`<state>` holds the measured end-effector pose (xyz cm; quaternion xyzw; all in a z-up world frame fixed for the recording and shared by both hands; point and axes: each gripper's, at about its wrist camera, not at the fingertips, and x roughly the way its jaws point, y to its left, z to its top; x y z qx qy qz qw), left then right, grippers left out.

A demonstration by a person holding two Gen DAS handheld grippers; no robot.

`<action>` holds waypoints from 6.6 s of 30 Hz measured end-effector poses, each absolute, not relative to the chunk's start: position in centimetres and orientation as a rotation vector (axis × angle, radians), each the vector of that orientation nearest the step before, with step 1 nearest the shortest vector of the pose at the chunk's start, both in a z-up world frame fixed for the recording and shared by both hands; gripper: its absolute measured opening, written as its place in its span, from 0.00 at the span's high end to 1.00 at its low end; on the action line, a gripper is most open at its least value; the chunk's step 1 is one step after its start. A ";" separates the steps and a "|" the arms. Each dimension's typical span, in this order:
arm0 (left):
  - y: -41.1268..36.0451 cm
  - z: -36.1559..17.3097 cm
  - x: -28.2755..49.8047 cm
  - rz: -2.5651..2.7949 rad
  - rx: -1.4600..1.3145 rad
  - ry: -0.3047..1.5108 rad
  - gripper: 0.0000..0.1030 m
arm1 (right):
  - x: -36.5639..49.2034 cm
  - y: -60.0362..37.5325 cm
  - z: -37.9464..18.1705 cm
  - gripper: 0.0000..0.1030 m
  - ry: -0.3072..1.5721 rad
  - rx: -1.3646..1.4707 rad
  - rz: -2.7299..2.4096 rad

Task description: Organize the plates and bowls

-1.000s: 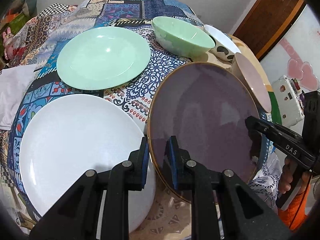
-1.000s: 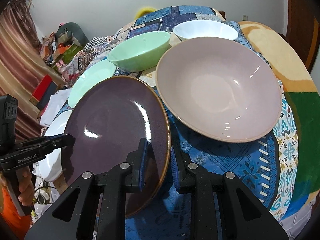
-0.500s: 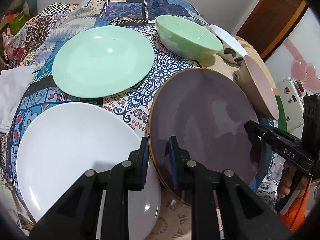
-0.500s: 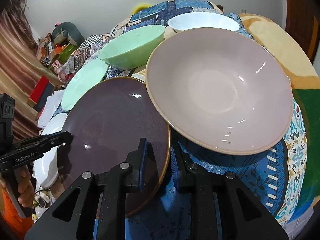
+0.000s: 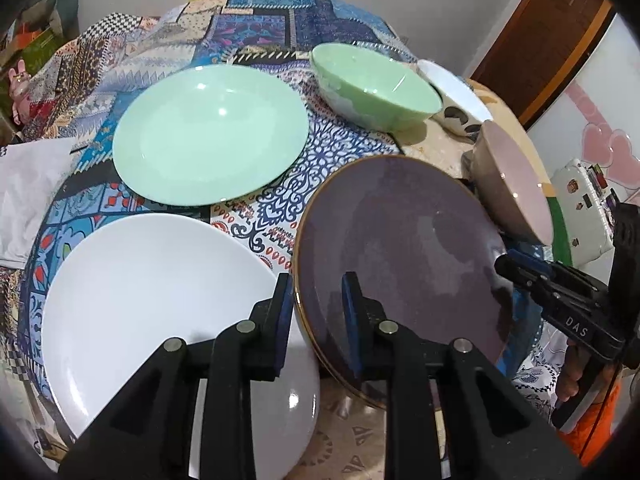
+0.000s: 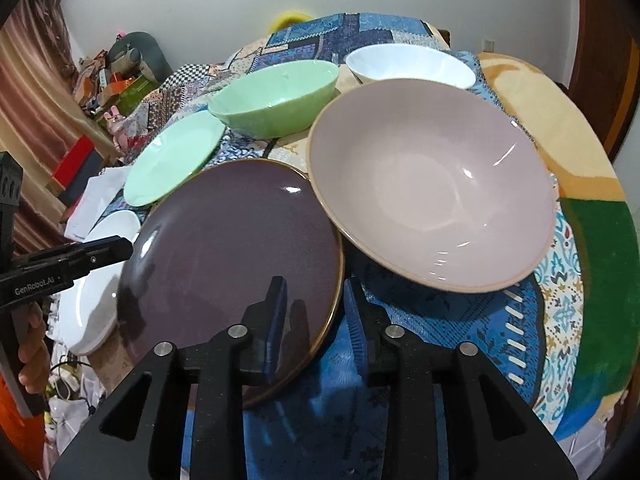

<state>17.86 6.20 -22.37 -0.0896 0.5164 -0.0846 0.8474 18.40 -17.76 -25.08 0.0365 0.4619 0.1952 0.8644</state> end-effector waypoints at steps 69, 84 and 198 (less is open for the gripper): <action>23.6 -25.2 7.2 0.000 -0.347 1.032 0.65 | 15.2 2.0 -27.2 0.81 1.064 -0.078 0.570; 27.6 -26.4 11.0 -0.026 -0.395 1.070 0.65 | 17.4 3.4 -28.2 0.78 1.075 -0.047 0.613; 5.9 -24.3 19.3 -0.169 -0.225 1.134 0.62 | 19.6 -16.7 -26.0 0.77 0.995 0.173 0.454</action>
